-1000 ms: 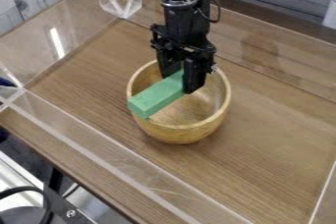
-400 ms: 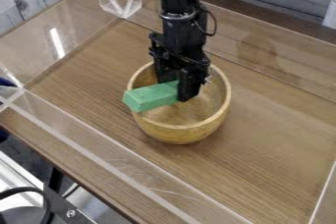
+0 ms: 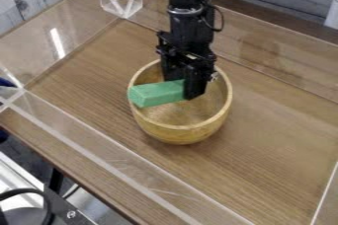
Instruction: Put the green block in the brown bowl
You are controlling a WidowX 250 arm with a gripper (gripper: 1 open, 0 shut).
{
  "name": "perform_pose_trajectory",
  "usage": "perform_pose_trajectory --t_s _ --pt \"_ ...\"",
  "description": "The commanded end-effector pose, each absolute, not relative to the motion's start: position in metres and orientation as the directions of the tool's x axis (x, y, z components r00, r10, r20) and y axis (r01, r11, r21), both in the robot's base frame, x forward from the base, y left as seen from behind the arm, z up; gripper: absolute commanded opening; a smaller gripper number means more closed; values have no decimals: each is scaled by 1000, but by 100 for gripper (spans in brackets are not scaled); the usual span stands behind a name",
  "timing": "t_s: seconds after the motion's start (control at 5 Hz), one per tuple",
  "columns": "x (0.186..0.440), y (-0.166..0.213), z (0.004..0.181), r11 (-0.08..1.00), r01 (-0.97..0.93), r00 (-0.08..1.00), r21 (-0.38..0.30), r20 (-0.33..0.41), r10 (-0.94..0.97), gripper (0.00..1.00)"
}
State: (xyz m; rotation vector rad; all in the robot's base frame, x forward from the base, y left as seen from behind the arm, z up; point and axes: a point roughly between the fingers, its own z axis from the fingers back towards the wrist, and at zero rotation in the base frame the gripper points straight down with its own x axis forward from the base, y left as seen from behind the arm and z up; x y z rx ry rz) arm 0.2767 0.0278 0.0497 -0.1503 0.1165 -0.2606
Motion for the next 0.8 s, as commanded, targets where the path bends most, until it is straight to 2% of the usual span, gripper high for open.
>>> perform_pose_trajectory --t_s 0.0,0.6 --pt "291 35 65 956 241 966 -168 -48 -252 0" --pt "284 44 35 963 178 976 -203 -89 -199 0"
